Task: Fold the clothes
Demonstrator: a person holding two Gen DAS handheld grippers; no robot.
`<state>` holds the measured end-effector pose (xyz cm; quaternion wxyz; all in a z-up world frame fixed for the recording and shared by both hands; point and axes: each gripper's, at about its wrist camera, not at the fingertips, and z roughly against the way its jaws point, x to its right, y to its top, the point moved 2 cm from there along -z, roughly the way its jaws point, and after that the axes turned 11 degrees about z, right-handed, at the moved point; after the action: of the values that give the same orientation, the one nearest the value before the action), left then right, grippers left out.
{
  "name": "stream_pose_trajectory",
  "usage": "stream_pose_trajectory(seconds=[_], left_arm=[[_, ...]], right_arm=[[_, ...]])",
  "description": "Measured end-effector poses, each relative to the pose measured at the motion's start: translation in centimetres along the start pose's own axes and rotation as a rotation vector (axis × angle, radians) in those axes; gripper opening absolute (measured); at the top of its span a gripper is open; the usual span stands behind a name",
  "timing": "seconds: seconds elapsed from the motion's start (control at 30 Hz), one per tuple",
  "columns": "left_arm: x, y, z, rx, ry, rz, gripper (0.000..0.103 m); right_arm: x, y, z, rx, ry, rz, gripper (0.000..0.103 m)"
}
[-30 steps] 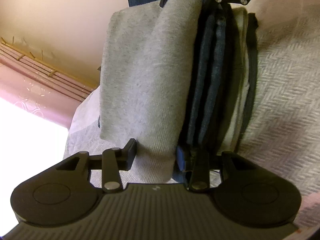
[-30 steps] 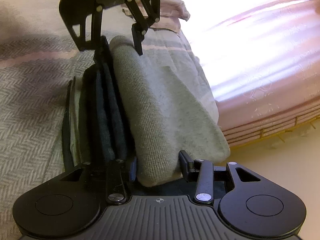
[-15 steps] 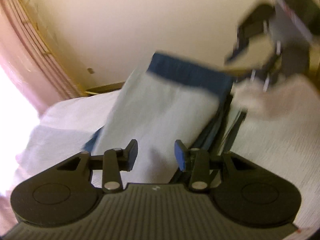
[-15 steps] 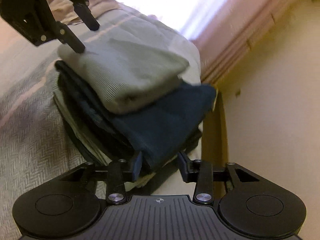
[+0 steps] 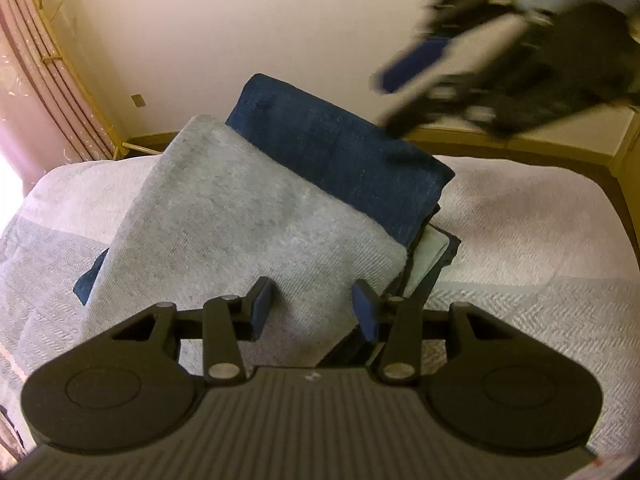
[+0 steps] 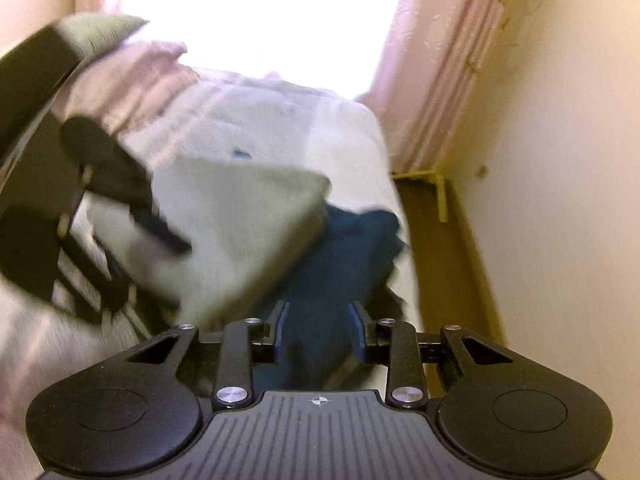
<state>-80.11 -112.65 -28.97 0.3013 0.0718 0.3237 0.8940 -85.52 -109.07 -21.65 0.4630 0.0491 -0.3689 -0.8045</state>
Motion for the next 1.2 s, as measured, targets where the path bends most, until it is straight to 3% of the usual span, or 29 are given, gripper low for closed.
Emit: stream_pose_trajectory(seconds=[0.1,0.23,0.37,0.47,0.57,0.63,0.7,0.93,1.2], left_arm=[[0.3,-0.3,0.0,0.006,0.005,0.010,0.042],[0.9,-0.5,-0.1,0.007,0.013,-0.001,0.042],[-0.7,0.1,2.5,0.037,0.004,0.079,0.042],[-3.0,0.5,4.4,0.085,0.020,0.171,0.042],[-5.0,0.9,3.6,0.057,0.032,0.227,0.037],[-5.5,0.6,1.7,-0.007,0.009,0.255,0.037],[-5.8,0.3,0.3,-0.013,-0.009,0.289,0.038],[-6.0,0.3,-1.0,0.026,0.021,0.328,0.038],[-6.5,0.8,0.9,-0.007,0.016,0.374,0.038]], right_arm=[[1.5,-1.7,-4.4,-0.111,0.061,-0.089,0.028],[2.8,-1.1,-3.8,-0.137,0.099,-0.155,0.028],[2.3,3.4,-0.5,-0.025,0.080,-0.093,0.028],[2.2,7.1,-0.1,0.066,0.118,-0.074,0.028],[2.0,9.0,-3.4,0.037,0.166,-0.070,0.028],[2.6,8.4,-7.5,-0.080,0.173,-0.135,0.028],[3.5,7.3,-9.5,-0.121,0.159,-0.182,0.027],[4.5,5.7,-12.4,-0.098,0.156,-0.231,0.028],[5.3,6.8,-10.1,-0.072,0.195,-0.263,0.029]])
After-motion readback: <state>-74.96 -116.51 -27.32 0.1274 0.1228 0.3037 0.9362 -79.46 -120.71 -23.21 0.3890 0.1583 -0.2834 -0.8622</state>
